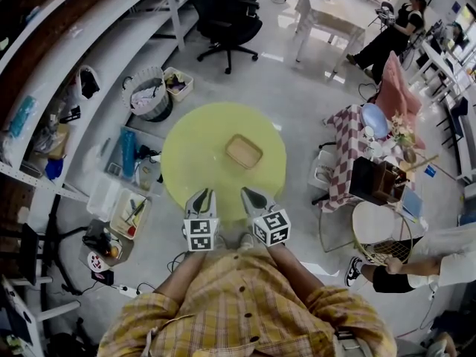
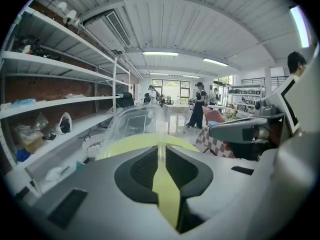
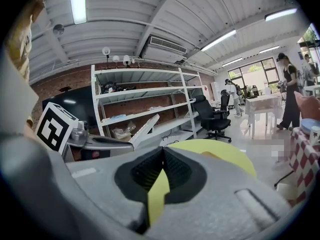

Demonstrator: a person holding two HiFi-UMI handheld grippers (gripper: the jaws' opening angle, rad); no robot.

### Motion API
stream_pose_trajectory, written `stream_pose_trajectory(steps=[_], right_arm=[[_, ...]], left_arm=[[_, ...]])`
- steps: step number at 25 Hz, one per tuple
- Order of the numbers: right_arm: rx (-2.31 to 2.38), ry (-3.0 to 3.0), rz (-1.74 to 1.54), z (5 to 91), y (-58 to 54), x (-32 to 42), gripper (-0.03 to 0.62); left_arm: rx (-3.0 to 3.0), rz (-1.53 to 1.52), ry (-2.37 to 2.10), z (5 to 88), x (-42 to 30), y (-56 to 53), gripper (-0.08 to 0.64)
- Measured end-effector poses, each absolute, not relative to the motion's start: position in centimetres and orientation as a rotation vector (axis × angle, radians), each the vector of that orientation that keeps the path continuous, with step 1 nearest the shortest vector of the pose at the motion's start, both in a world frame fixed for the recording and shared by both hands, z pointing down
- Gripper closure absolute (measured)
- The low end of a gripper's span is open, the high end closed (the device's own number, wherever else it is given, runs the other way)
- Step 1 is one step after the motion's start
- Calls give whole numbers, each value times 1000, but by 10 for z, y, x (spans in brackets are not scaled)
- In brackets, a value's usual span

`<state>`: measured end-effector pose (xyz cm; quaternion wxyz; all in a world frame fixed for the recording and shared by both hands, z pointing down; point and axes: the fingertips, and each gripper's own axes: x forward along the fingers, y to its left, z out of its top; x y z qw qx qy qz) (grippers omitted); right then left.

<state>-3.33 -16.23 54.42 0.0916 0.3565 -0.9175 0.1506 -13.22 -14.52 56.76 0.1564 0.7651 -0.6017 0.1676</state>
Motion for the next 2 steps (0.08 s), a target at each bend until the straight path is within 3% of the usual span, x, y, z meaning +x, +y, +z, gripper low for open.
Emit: stream_pose_trajectory(steps=[2], right_arm=[[1057,-2725,445,545,-162,-33,595]], left_arm=[[2188,486,-1727,568,-133,-144,509]])
